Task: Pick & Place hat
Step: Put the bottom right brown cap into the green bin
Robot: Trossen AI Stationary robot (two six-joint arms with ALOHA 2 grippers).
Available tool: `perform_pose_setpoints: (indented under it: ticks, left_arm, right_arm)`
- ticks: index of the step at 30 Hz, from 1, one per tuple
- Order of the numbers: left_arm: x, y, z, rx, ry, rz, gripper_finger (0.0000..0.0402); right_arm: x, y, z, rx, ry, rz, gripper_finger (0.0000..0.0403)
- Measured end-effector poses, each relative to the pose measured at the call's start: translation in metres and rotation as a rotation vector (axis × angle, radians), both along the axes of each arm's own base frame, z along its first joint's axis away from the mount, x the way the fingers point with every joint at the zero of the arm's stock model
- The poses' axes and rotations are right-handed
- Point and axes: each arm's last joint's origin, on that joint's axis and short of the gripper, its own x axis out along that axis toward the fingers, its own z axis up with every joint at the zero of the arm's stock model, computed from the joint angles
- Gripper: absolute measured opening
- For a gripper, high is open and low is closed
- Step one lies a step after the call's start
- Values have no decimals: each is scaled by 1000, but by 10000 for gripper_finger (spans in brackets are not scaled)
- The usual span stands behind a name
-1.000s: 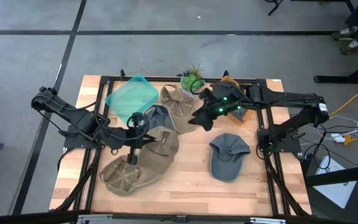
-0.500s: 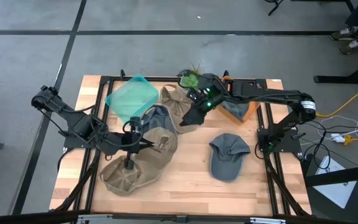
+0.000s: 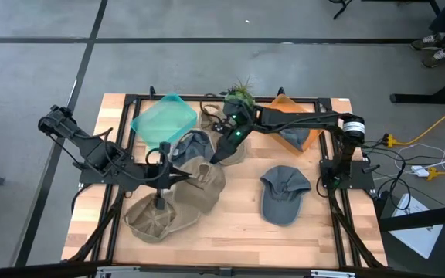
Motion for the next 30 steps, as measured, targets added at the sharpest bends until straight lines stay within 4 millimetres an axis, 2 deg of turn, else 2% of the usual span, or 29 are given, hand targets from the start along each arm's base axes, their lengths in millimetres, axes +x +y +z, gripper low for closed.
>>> perform_pose_setpoints:
  ticks: [5,14,17,21,25,30]
  left_arm:
    - [-9,0,5,32,-29,31,3]
    - [-9,3,5,53,-28,42,3]
    - [-9,4,6,77,-30,46,3]
    - [-12,7,8,121,-43,90,3]
    - [-16,12,12,139,-81,187,4]
    - [-20,15,15,127,-101,207,5]
  right_arm:
    - [7,0,-11,91,44,48,388]
    - [21,-3,4,192,-91,29,387]
    - [22,-1,6,207,-99,30,375]
    - [23,1,6,208,-101,49,327]
    - [23,3,6,207,-103,48,263]
    - [24,2,14,200,-130,49,184]
